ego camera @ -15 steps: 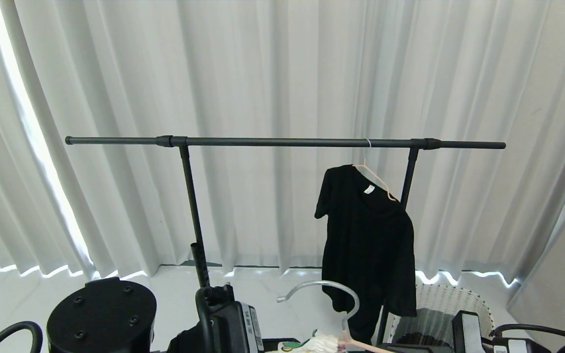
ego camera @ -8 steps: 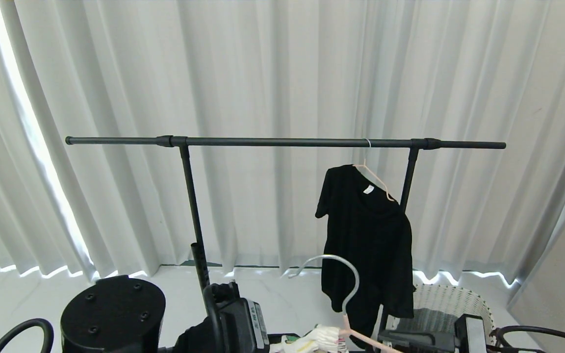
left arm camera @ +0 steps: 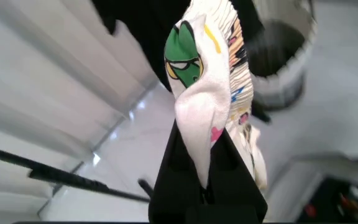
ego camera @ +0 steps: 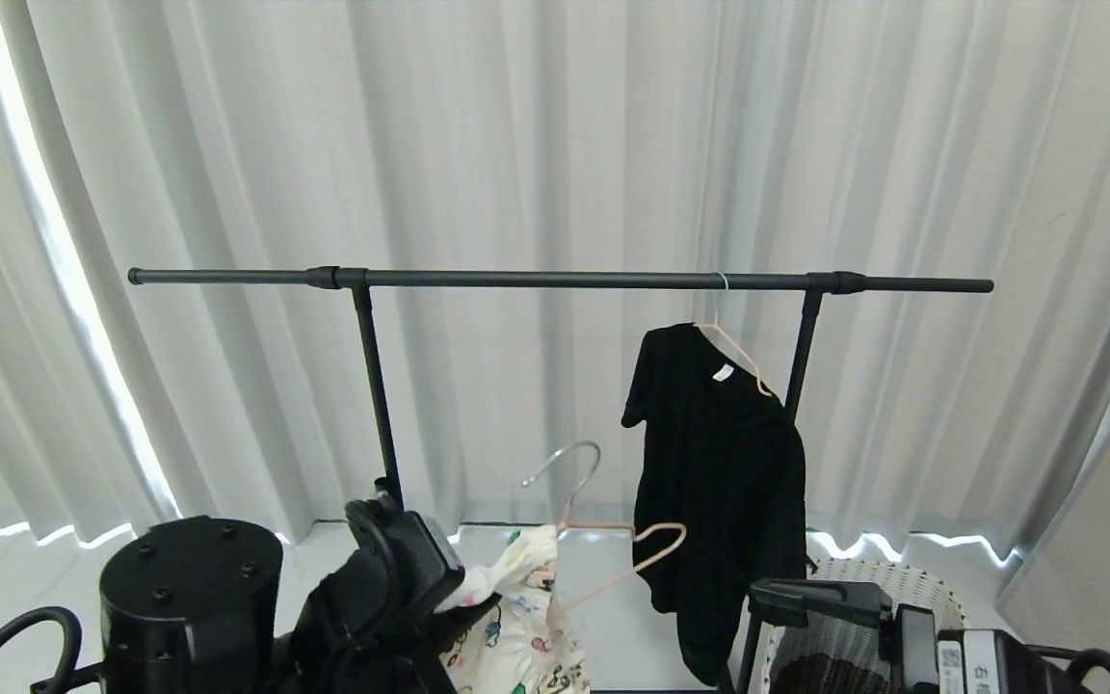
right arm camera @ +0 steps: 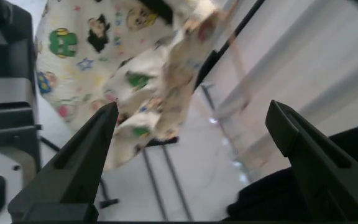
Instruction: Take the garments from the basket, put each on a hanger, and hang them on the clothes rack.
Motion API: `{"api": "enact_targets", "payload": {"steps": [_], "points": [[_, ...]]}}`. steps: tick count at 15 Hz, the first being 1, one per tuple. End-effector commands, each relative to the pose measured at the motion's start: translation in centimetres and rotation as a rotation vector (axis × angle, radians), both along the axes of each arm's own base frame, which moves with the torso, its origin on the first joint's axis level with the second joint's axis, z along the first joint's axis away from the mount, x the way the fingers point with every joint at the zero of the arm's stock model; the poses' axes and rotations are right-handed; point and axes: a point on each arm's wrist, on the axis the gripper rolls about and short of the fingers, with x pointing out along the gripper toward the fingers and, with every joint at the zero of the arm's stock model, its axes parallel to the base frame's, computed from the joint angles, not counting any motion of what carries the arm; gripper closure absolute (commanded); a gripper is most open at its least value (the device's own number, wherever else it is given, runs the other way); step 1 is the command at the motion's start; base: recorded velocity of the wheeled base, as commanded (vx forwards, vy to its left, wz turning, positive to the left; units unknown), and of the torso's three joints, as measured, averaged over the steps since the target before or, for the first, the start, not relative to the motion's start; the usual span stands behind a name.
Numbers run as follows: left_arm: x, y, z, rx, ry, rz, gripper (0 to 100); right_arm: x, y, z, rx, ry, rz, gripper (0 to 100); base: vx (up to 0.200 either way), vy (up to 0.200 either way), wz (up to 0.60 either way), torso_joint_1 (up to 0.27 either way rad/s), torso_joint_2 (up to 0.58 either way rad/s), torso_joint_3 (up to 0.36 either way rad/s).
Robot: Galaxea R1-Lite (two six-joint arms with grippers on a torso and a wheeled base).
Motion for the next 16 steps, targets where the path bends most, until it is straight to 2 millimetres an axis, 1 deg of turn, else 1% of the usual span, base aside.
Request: {"api": "enact_targets", "payload": {"steps": [1, 4, 5, 6, 7, 9, 11, 12, 14, 16], "points": [[0.7, 0.6, 0.6, -0.036, -0.046, 0.048, 100, 0.8, 1.1, -1.4, -0.021, 0.138, -0.024, 0, 0.000, 0.000, 0.00, 0.000, 0.00, 0.000], [1.0, 0.8, 1.5, -0.089, -0.123, 0.062, 100, 2.5, 3.4, -2.0, 0.050, 0.369, -0.127, 0, 0.000, 0.000, 0.00, 0.000, 0.00, 0.000], [0.8, 0.9, 1.6, -0.092, -0.129, 0.062, 100, 2.8, 3.8, -2.2, 0.058, 0.400, -0.143, 0, 0.000, 0.000, 0.00, 0.000, 0.00, 0.000], [0.7, 0.9, 1.9, -0.103, -0.144, 0.060, 100, 3.7, 4.9, -2.2, 0.089, 0.453, -0.165, 0, 0.000, 0.000, 0.00, 0.000, 0.00, 0.000], [0.5, 0.8, 2.6, -0.126, -0.169, 0.048, 100, 4.1, 5.4, -2.2, 0.104, 0.476, -0.173, 0, 0.000, 0.000, 0.00, 0.000, 0.00, 0.000], [-0.6, 0.4, 3.5, -0.160, -0.201, -0.002, 100, 4.8, 6.1, -2.3, 0.124, 0.496, -0.216, 0, 0.000, 0.000, 0.00, 0.000, 0.00, 0.000], [-1.2, 0.4, 4.1, -0.180, -0.222, -0.025, 100, 5.8, 6.1, -3.1, 0.115, 0.493, -0.294, 0, 0.000, 0.000, 0.00, 0.000, 0.00, 0.000], [-1.5, 0.2, 4.4, -0.190, -0.230, -0.041, 100, 6.0, 6.3, -3.1, 0.117, 0.491, -0.294, 0, 0.000, 0.000, 0.00, 0.000, 0.00, 0.000], [-1.7, -0.1, 4.5, -0.197, -0.234, -0.060, 100, 6.2, 6.9, -3.2, 0.116, 0.489, -0.286, 0, 0.000, 0.000, 0.00, 0.000, 0.00, 0.000], [-1.8, -0.2, 4.7, -0.201, -0.238, -0.063, 100, 6.7, 6.9, -3.2, 0.126, 0.485, -0.304, 0, 0.000, 0.000, 0.00, 0.000, 0.00, 0.000]]}}
